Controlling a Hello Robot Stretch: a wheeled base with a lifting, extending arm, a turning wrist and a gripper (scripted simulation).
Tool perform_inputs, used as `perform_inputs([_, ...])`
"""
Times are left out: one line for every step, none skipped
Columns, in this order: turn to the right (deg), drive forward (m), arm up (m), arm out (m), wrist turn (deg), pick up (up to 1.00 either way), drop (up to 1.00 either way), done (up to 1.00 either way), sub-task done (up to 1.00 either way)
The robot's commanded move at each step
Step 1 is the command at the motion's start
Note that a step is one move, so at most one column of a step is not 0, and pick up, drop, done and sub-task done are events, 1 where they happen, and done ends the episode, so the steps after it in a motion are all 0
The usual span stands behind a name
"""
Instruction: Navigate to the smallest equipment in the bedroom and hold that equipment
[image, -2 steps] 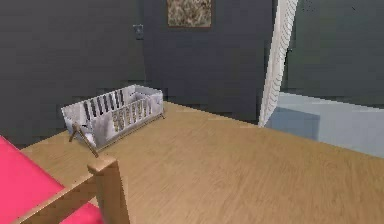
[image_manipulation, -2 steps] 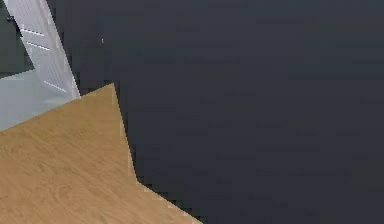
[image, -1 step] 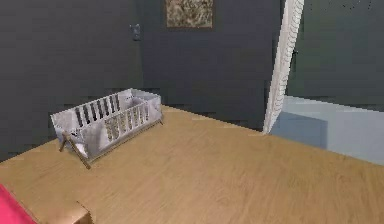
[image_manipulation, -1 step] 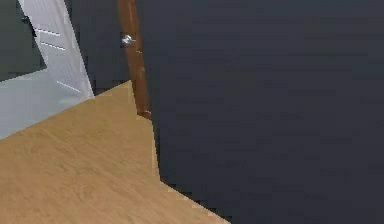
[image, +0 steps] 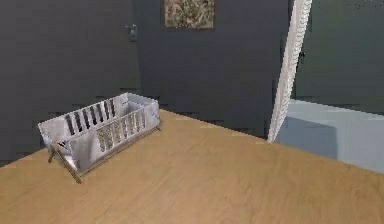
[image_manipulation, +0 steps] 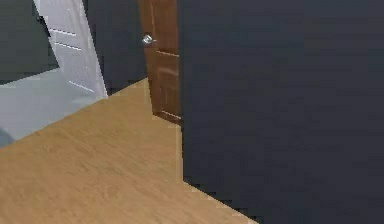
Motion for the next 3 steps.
perform_inputs([45.0,0.00,0.00,0.00,0.0,0.00,0.00,0.00,0.00])
perform_inputs([45.0,0.00,0.00,0.00,0.0,0.00,0.00,0.00,0.00])
perform_inputs([33.0,0.00,0.00,0.00,0.0,0.00,0.00,0.00,0.00])
